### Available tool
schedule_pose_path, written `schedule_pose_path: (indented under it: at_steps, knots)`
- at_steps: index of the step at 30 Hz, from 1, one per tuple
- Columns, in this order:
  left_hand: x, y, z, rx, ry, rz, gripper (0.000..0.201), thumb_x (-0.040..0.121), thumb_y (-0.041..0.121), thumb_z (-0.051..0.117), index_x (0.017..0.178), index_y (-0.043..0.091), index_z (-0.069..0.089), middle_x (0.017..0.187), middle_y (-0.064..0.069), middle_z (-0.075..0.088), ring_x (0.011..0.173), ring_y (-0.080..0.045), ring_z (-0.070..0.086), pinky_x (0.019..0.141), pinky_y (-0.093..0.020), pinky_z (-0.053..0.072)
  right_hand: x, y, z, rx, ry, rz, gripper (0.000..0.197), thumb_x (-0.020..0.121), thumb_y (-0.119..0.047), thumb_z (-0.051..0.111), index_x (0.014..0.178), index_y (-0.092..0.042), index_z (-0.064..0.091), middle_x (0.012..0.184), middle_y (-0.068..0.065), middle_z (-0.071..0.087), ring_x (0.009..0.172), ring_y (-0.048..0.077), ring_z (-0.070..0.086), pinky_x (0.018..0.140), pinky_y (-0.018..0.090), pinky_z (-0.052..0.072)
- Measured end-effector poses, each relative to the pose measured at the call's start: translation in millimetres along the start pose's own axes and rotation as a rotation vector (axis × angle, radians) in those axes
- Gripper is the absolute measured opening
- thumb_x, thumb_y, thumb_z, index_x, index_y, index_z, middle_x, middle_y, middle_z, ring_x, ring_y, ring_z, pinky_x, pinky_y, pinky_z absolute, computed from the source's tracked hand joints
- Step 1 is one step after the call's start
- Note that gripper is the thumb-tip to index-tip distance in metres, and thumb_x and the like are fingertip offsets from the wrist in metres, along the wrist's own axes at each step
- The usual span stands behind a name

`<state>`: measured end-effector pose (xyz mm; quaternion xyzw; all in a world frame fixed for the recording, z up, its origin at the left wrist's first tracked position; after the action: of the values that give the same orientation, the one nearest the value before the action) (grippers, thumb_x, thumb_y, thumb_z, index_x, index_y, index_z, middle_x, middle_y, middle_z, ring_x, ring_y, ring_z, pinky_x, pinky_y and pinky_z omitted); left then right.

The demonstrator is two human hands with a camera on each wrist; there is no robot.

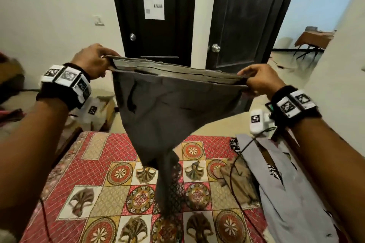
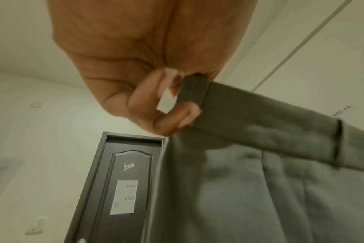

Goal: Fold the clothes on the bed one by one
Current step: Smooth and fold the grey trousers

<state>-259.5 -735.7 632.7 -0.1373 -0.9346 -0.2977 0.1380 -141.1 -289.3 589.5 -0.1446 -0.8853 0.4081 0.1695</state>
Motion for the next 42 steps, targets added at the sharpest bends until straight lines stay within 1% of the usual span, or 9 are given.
schedule_pose_path:
  at_steps: [6,13,18,22,25,28,34,36,42]
  knots:
    - [-52,-15,-5,-0.189,-0.206,-0.069,0.032,0.091,-0.017,0.044,0.091,0.009,0.063,0.055,0.000,0.056,0.036,-0.002,0.044,0.035,-0.015,0.033,-29,-34,4,0.408,-0.246,-0.025,0.037,0.095,0.014,0.047,0.097,-0.013,0.072,0.100,0.013,0.072,0.078,0.026,0.075,0.059,0.037,0.063]
    - [-115,-25,10,-0.540,-0.081,-0.185,0.036,0.078,-0.020,0.062,0.088,0.012,0.049,0.066,-0.004,0.058,0.051,-0.011,0.058,0.045,-0.021,0.052,-86,-38,20,0.355,-0.261,-0.115,0.016,0.087,-0.009,0.076,0.102,-0.007,0.070,0.089,0.007,0.074,0.082,0.022,0.073,0.070,0.038,0.064]
    - [-149,-36,57,-0.202,-0.337,-0.075,0.064,0.046,0.055,0.094,0.099,0.036,0.064,0.101,-0.003,0.070,0.087,-0.024,0.067,0.081,-0.040,0.058,-116,-57,21,-0.215,-0.052,-0.382,0.015,0.081,-0.032,0.079,0.077,-0.023,0.068,0.078,-0.004,0.067,0.076,0.013,0.062,0.068,0.029,0.045]
    - [-154,-45,81,-0.154,-0.320,-0.084,0.056,0.068,0.064,0.075,0.105,0.022,0.069,0.072,0.002,0.069,0.051,-0.010,0.063,0.051,-0.034,0.056,-124,-68,16,-0.389,0.041,-0.460,0.023,0.085,-0.030,0.073,0.068,-0.023,0.060,0.076,-0.004,0.055,0.071,0.012,0.051,0.062,0.024,0.035]
    - [-149,-57,91,-0.106,-0.126,-0.125,0.079,0.061,0.084,0.064,0.110,0.022,0.062,0.103,-0.009,0.066,0.083,-0.029,0.069,0.069,-0.049,0.060,-125,-69,28,-0.278,-0.072,-0.451,0.038,0.087,-0.015,0.071,0.056,-0.020,0.050,0.057,-0.005,0.049,0.054,0.001,0.049,0.054,0.008,0.033]
    - [-186,-62,139,-0.159,-0.132,-0.470,0.089,0.074,0.065,0.074,0.137,0.011,0.042,0.129,-0.014,0.051,0.117,-0.036,0.056,0.091,-0.046,0.054,-127,-75,43,-0.196,-0.015,-0.468,0.041,0.085,-0.012,0.071,0.054,-0.019,0.045,0.053,-0.003,0.042,0.050,0.006,0.041,0.049,0.008,0.030]
    - [-304,-46,301,-0.987,-0.925,-1.067,0.032,0.090,0.029,0.068,0.102,0.001,0.060,0.078,-0.016,0.072,0.075,-0.034,0.068,0.063,-0.037,0.056,-134,-50,103,-0.140,-0.074,-0.333,0.019,0.082,-0.013,0.069,0.095,-0.026,0.065,0.084,-0.005,0.068,0.070,0.006,0.059,0.070,0.017,0.047]
    - [-319,-27,330,-1.259,-0.886,-1.190,0.027,0.092,0.015,0.066,0.110,-0.003,0.059,0.106,-0.023,0.068,0.085,-0.041,0.071,0.062,-0.045,0.060,-138,-34,117,-0.104,-0.096,-0.285,0.034,0.082,-0.009,0.064,0.108,-0.029,0.073,0.080,-0.014,0.066,0.067,-0.004,0.059,0.072,0.013,0.046]
    - [-271,-12,352,-1.245,-0.581,-1.182,0.020,0.097,0.009,0.052,0.112,0.000,0.061,0.109,-0.016,0.064,0.101,-0.034,0.061,0.090,-0.042,0.052,-156,18,108,-0.059,-0.017,-0.155,0.019,0.083,-0.012,0.068,0.086,-0.025,0.081,0.069,-0.019,0.067,0.067,-0.007,0.061,0.061,0.002,0.039]
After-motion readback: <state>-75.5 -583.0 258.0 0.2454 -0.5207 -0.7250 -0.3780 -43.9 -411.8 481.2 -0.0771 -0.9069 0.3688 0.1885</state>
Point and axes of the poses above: each hand's wrist, its own x-axis towards the middle knuckle, its own z-axis out of the palm, y = z × x, the point moved 5 cm from there along x, towards the middle knuckle
